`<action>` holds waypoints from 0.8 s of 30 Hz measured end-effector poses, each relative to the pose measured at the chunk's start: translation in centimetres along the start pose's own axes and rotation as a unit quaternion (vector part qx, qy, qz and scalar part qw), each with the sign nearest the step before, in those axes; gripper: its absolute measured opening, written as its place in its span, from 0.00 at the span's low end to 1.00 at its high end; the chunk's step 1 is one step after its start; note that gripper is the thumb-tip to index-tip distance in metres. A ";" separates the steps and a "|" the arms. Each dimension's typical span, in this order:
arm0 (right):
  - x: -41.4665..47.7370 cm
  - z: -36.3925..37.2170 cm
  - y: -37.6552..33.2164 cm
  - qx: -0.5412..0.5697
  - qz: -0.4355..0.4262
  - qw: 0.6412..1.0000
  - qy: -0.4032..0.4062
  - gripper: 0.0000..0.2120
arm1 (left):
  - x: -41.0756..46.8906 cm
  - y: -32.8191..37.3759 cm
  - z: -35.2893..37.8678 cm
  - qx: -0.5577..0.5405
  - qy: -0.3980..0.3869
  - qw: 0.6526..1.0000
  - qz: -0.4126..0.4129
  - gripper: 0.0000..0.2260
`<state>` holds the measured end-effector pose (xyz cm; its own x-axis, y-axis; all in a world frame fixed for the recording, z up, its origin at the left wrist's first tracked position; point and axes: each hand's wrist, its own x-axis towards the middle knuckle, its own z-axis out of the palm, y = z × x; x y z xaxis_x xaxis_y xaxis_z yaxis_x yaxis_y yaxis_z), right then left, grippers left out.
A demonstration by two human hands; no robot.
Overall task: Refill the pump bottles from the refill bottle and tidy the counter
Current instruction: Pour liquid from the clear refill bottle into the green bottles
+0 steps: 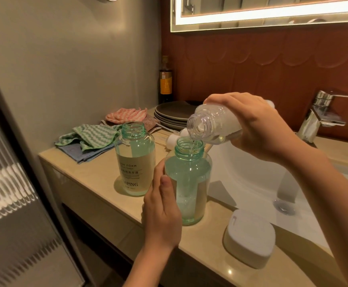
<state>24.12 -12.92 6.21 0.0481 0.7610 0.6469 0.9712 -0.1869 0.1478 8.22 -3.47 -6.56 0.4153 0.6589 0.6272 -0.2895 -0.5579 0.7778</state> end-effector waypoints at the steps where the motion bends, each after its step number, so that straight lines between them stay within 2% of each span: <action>1: 0.0 0.0 0.0 0.000 0.000 1.000 0.000 0.39 | 0.0 0.1 0.0 0.003 0.000 1.000 0.005 0.16; 24: 0.0 0.1 0.2 0.005 -0.001 1.000 -0.001 0.38 | 0.0 0.2 -0.1 0.012 -0.009 1.000 0.025 0.15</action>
<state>24.34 -12.89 6.19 0.0457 0.7629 0.6449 0.9735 -0.1789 0.1426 8.09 -3.52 -6.37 0.4161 0.6206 0.6646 -0.2900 -0.6021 0.7439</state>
